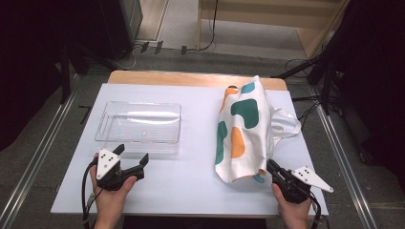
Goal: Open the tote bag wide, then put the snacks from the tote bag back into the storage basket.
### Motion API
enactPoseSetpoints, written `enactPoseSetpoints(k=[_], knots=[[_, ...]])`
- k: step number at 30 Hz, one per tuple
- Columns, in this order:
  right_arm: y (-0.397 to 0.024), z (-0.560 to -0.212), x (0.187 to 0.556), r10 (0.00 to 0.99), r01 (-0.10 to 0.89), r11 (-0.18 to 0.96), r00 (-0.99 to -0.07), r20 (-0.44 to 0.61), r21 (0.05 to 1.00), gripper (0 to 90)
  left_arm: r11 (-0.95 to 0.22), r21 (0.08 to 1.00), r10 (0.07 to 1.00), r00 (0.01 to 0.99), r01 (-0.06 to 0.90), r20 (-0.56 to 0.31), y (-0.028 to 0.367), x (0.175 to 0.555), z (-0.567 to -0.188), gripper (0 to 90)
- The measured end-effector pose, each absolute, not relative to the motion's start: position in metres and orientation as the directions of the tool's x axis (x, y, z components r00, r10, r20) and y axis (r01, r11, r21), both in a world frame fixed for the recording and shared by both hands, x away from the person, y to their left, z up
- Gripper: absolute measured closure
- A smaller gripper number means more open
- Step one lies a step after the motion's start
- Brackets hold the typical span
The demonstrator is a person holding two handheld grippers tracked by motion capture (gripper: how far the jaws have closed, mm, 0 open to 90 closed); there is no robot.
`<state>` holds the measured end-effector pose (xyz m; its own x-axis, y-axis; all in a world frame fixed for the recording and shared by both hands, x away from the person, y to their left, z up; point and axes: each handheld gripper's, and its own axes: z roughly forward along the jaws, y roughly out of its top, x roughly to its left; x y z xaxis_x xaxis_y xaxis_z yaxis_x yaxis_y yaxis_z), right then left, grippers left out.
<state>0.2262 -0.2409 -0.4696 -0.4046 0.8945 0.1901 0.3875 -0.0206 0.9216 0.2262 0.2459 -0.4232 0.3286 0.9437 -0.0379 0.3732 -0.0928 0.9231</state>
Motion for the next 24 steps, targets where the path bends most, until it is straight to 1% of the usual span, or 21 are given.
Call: enactPoseSetpoints(k=[3, 4, 5, 6, 7, 9, 11, 14, 16, 20, 24], knots=[[-0.240, -0.471, 0.225, 0.898, 0.387, -0.007, -0.403, 0.175, 0.922, 82.2, -0.087, 0.923, 0.935, 0.350, 0.375, -0.054, 0.238, 0.229, -0.422, 14.0], [-0.237, -0.472, 0.224, 0.895, 0.391, 0.012, -0.414, 0.164, 0.920, 82.0, -0.103, 0.923, 0.927, 0.372, 0.370, -0.046, 0.227, 0.231, -0.421, 13.9], [-0.236, -0.472, 0.224, 0.892, 0.391, 0.019, -0.423, 0.161, 0.920, 81.3, -0.103, 0.923, 0.927, 0.372, 0.370, -0.046, 0.227, 0.231, -0.421, 13.9], [-0.235, -0.473, 0.224, 0.890, 0.391, 0.023, -0.427, 0.159, 0.920, 80.4, -0.123, 0.922, 0.921, 0.389, 0.368, -0.033, 0.216, 0.234, -0.419, 13.9], [-0.235, -0.473, 0.224, 0.890, 0.391, 0.023, -0.427, 0.159, 0.920, 80.4, -0.123, 0.922, 0.921, 0.389, 0.368, -0.033, 0.216, 0.234, -0.419, 13.9], [-0.232, -0.474, 0.225, 0.886, 0.393, 0.039, -0.439, 0.151, 0.919, 80.4, -0.139, 0.923, 0.904, 0.426, 0.360, -0.030, 0.198, 0.239, -0.418, 13.9], [-0.231, -0.474, 0.225, 0.886, 0.393, 0.042, -0.440, 0.148, 0.918, 80.6, -0.143, 0.921, 0.901, 0.433, 0.363, -0.031, 0.192, 0.240, -0.418, 13.9], [-0.230, -0.475, 0.226, 0.878, 0.390, 0.051, -0.457, 0.145, 0.919, 82.9, -0.158, 0.920, 0.888, 0.459, 0.360, -0.027, 0.173, 0.243, -0.417, 13.9], [-0.229, -0.475, 0.227, 0.874, 0.390, 0.053, -0.463, 0.146, 0.919, 83.3, -0.153, 0.919, 0.880, 0.473, 0.364, -0.041, 0.169, 0.243, -0.416, 13.9], [-0.228, -0.475, 0.228, 0.871, 0.385, 0.062, -0.472, 0.139, 0.921, 86.5, -0.160, 0.923, 0.862, 0.506, 0.350, -0.043, 0.152, 0.243, -0.412, 13.9], [-0.223, -0.475, 0.228, 0.872, 0.386, 0.075, -0.473, 0.128, 0.919, 87.0, -0.161, 0.925, 0.848, 0.527, 0.343, -0.048, 0.140, 0.246, -0.409, 14.1]])
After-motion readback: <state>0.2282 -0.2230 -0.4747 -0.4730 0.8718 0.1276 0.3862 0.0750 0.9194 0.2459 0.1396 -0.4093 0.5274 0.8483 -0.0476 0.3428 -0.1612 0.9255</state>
